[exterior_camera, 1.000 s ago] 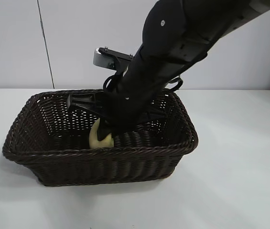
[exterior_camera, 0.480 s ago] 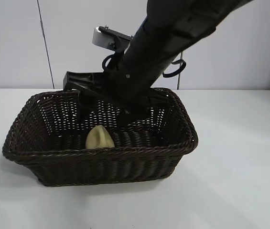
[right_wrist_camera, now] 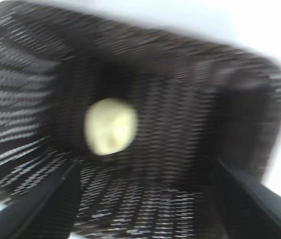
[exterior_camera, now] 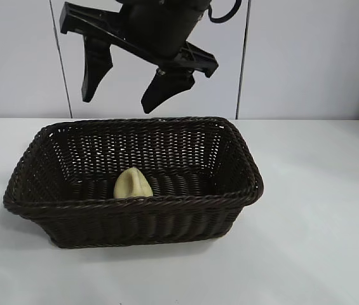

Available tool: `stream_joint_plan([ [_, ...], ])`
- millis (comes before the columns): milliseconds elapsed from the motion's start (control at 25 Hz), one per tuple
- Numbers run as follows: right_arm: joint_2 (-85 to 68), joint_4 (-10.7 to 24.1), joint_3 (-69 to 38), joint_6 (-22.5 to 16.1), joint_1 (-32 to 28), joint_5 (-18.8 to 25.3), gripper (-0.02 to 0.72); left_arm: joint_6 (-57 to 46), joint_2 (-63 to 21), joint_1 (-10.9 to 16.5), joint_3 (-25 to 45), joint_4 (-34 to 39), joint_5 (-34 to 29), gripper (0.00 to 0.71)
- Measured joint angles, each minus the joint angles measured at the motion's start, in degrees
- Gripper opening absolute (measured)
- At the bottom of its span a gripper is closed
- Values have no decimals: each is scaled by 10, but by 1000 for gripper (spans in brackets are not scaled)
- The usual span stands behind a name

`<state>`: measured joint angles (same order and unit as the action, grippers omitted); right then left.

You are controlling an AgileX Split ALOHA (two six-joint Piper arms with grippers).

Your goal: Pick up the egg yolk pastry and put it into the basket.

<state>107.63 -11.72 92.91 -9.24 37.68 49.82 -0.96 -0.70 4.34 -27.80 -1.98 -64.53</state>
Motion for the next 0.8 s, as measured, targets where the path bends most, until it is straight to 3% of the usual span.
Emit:
stream_joint_plan([
  [160, 0, 54, 34, -15, -47, 85, 537, 0, 0, 0, 0, 0, 0, 571],
  [480, 0, 117, 59, -16, -169, 171, 537, 0, 0, 0, 0, 0, 0, 571],
  [800, 0, 186, 59, -12, -303, 206, 537, 0, 0, 0, 0, 0, 0, 571],
])
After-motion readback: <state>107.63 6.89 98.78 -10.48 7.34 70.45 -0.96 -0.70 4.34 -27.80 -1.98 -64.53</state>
